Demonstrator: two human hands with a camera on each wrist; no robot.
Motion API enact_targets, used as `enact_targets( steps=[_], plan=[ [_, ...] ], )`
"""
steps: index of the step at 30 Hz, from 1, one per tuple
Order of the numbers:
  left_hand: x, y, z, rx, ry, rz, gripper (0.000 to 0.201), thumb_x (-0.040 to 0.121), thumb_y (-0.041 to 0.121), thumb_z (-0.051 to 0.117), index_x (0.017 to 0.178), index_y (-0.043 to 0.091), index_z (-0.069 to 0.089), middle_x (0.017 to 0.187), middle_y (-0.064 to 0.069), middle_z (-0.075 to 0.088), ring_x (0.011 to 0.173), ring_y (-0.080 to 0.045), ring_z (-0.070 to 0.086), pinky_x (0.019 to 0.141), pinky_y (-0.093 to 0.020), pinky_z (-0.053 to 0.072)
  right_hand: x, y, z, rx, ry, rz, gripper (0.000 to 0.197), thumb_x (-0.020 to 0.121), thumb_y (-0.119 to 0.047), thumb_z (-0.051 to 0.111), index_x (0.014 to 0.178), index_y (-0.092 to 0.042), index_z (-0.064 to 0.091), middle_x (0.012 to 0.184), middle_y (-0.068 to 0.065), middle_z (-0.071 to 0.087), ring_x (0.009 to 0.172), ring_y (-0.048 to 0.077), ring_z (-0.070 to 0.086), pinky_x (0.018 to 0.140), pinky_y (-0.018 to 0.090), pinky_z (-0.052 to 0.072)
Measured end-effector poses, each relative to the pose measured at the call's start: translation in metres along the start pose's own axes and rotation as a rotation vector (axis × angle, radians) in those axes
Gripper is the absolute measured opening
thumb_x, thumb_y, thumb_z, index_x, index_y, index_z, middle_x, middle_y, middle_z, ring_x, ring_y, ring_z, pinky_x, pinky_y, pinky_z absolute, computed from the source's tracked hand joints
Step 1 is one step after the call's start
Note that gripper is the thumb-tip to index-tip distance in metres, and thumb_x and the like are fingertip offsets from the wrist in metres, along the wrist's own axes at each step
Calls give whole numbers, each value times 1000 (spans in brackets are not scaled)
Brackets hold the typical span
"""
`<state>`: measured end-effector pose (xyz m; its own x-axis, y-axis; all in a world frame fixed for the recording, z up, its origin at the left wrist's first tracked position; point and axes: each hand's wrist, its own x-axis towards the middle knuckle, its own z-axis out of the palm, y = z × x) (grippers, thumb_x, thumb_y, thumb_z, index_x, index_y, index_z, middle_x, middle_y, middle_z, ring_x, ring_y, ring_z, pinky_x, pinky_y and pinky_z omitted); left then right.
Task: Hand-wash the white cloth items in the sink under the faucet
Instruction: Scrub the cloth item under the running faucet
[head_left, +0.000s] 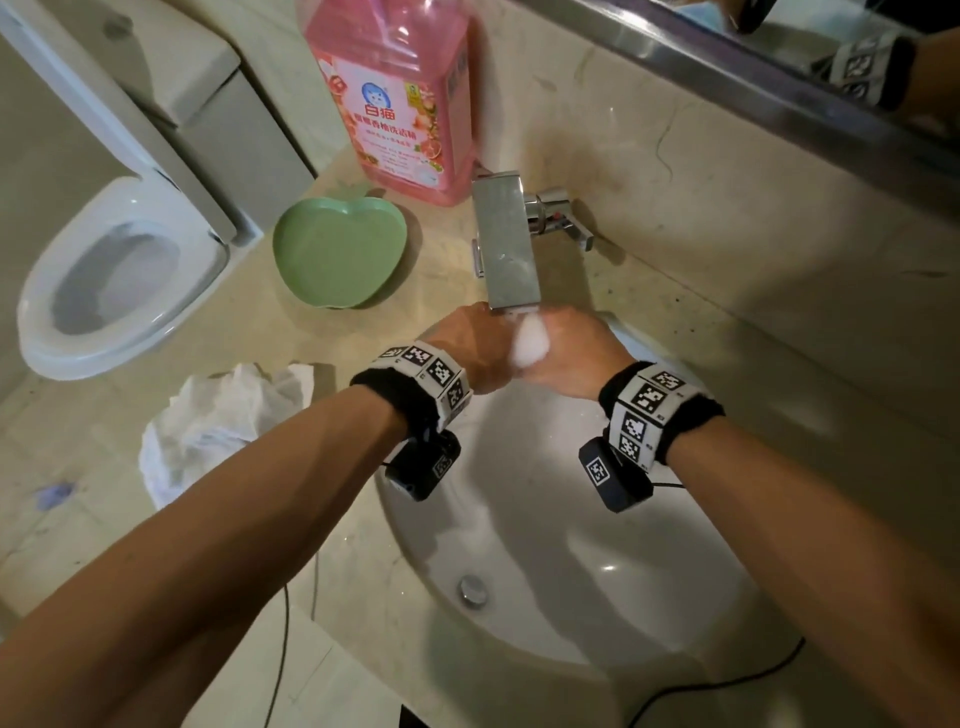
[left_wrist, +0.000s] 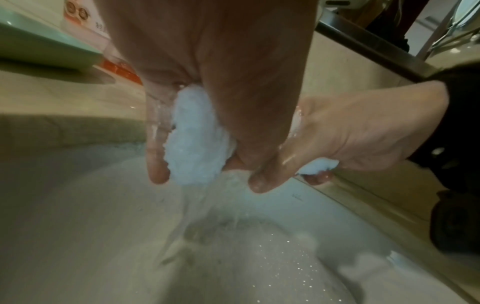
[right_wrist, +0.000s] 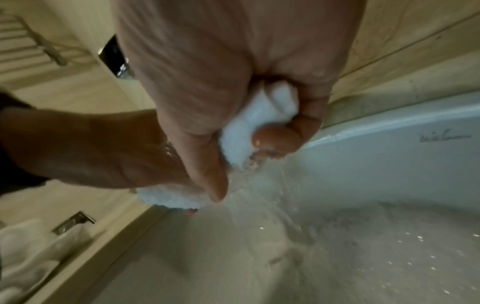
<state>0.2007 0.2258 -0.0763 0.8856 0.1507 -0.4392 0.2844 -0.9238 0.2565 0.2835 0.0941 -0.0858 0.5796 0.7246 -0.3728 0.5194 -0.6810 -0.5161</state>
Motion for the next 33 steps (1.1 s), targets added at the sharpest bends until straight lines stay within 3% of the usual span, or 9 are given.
enact_targets(
  steps=[5,9,14,18,22,26,29,31,33],
  plan=[
    [7,9,6,69,-6,45,51,90,34,57,134,10,48,122,-14,62,108,-33,61,92,-44,50,-6,2,9,-141,60,-4,30,74,-36,78,96,-21,66,86,-3,62,80,21,61,67,25,37],
    [13,11,4,92,4,74,40,91,37,52,126,18,53,117,-7,64,101,-28,64,79,-33,48,-5,3,17,-152,59,1,25,79,-29,73,101,-22,64,92,1,68,85,24,65,69,26,42],
    [13,6,7,68,-13,36,33,95,34,45,123,21,53,116,-4,63,101,-24,62,78,-28,42,2,1,22,-205,74,-51,36,79,-24,68,115,-20,65,102,5,72,92,29,68,71,27,45],
    [8,0,-4,-100,-41,-42,38,90,31,58,126,20,54,122,-5,62,105,-25,60,89,-30,48,2,9,21,47,149,-27,35,78,-25,78,110,-15,68,104,6,72,95,24,66,76,25,46],
    [-7,-15,-18,-440,-1,-71,79,71,24,84,137,5,44,134,-15,53,120,-30,54,103,-40,45,-1,11,15,282,-1,98,52,71,-38,83,115,-20,62,107,0,68,98,19,63,85,36,54],
    [-21,-27,-24,-370,125,17,55,70,11,81,121,5,62,112,-12,51,105,-29,51,82,-24,38,-5,-12,10,587,-196,125,50,70,-34,74,116,-24,58,103,-7,68,100,16,66,84,32,53],
    [-33,-35,-21,-438,151,14,62,70,11,82,125,10,52,122,-12,50,109,-26,51,84,-22,35,-3,-27,9,714,-60,89,12,81,-13,67,91,-19,69,81,-9,71,84,10,70,71,25,54],
    [-39,-40,-18,-552,170,-3,71,66,9,83,123,10,41,116,-6,50,104,-22,53,81,-22,41,-4,-33,11,699,-8,45,22,83,-5,70,84,-27,68,75,-14,71,73,1,68,65,18,53],
    [-44,-43,-16,-675,195,-65,72,63,7,84,119,11,39,108,-5,53,96,-23,56,76,-27,50,-4,-35,13,646,37,20,24,80,-5,74,92,-26,69,85,-7,72,81,7,69,68,18,52]
  ],
)
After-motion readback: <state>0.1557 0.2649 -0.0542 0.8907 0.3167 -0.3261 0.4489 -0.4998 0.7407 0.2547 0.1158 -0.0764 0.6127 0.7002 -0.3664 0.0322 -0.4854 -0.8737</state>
